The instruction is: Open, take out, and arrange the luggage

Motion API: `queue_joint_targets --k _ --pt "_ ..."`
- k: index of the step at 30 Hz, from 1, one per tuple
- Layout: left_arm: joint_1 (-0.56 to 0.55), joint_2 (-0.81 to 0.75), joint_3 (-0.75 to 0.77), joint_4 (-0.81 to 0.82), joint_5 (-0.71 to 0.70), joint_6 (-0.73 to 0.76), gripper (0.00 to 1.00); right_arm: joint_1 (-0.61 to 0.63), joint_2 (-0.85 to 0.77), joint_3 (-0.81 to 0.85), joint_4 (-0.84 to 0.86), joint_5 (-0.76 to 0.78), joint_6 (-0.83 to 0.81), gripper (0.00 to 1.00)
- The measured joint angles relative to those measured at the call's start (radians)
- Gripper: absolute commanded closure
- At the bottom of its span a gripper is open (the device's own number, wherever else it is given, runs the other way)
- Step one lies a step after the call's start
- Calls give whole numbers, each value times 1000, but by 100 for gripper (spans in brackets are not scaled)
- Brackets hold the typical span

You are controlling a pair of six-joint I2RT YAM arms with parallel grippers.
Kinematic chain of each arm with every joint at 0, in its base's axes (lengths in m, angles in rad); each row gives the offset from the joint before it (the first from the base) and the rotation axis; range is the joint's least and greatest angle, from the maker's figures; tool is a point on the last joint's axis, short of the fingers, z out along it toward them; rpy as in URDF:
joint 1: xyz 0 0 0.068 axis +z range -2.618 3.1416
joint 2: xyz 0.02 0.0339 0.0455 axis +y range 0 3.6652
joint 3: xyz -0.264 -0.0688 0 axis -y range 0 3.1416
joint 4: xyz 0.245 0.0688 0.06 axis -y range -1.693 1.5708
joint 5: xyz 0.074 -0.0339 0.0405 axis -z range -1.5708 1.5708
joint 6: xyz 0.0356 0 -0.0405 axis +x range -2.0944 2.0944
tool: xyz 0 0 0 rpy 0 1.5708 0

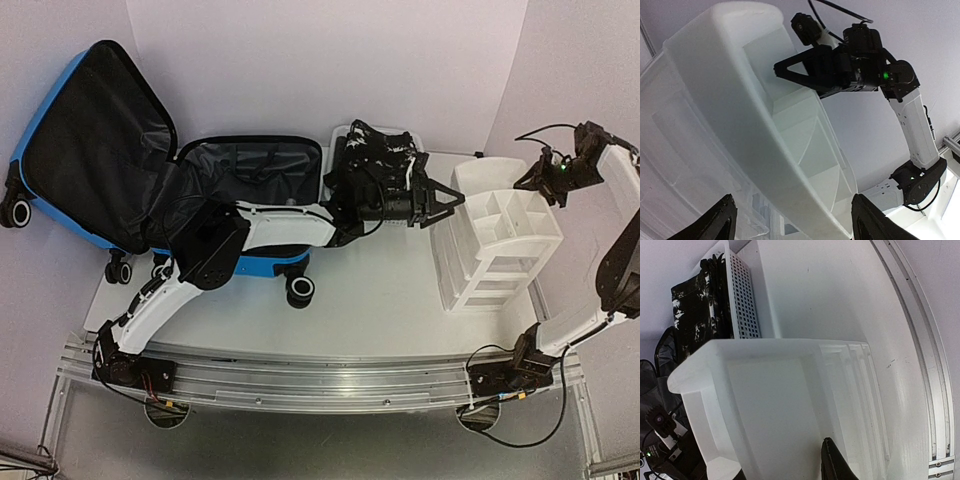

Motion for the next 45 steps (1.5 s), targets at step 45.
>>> queue_joint_targets --k 45 --pt "-63 49 36 -16 -105 -188 21 0 27 25 -13 -6 -26 72"
